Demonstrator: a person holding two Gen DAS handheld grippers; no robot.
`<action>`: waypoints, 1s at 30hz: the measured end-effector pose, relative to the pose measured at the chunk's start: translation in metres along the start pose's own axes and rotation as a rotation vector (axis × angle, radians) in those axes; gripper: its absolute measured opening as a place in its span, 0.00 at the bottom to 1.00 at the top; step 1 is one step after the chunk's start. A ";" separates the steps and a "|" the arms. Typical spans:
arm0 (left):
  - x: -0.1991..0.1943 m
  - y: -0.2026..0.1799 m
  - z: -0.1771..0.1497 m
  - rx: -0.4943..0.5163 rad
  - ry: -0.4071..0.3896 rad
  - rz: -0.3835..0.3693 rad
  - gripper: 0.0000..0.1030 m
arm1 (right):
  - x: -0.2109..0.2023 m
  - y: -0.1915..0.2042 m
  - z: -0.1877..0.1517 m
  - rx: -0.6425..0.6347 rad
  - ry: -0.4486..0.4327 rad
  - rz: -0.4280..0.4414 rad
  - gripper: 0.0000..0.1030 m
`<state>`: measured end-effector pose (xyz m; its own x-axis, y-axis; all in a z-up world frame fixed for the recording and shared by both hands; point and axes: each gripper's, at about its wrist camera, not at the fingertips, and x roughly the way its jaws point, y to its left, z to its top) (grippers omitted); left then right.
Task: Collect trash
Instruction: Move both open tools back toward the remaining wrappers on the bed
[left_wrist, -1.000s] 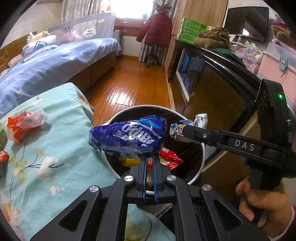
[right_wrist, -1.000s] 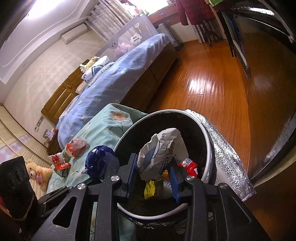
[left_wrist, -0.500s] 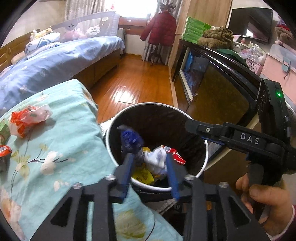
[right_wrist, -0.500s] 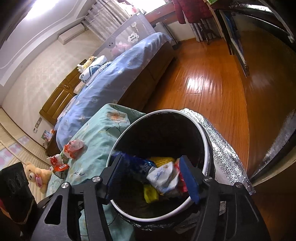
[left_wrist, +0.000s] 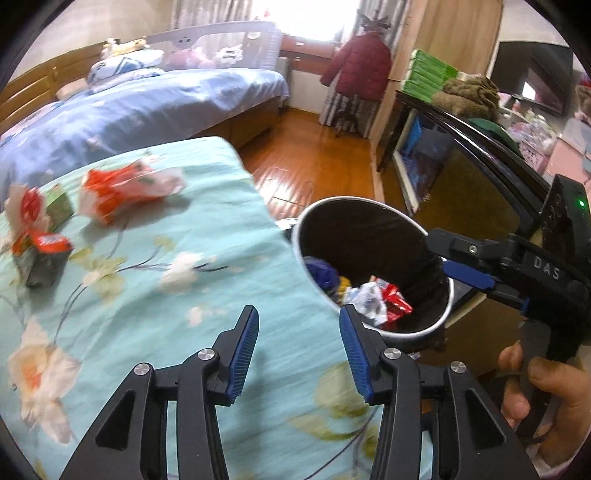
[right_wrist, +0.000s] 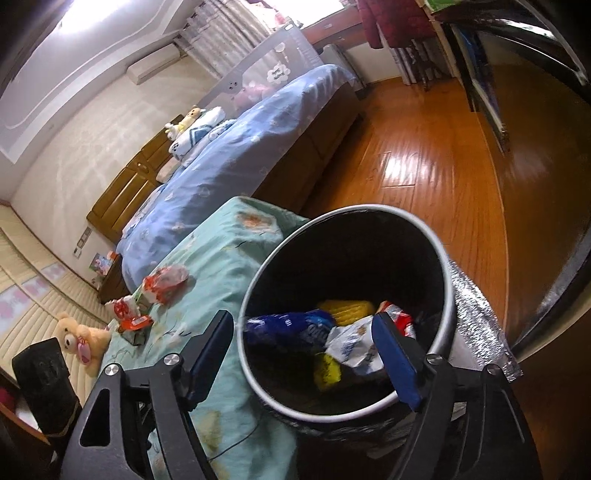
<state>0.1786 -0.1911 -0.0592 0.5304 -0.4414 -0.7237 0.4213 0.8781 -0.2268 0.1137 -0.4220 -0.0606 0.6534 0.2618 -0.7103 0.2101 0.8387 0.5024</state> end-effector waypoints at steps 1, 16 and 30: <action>-0.005 0.005 -0.003 -0.011 -0.004 0.010 0.44 | 0.001 0.004 -0.002 -0.009 0.001 0.003 0.77; -0.043 0.057 -0.025 -0.130 -0.026 0.094 0.44 | 0.026 0.060 -0.026 -0.096 0.062 0.076 0.77; -0.066 0.105 -0.027 -0.225 -0.055 0.166 0.45 | 0.059 0.109 -0.037 -0.221 0.114 0.129 0.80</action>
<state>0.1678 -0.0648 -0.0531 0.6201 -0.2926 -0.7279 0.1548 0.9553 -0.2520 0.1479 -0.2973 -0.0662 0.5753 0.4145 -0.7051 -0.0412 0.8757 0.4812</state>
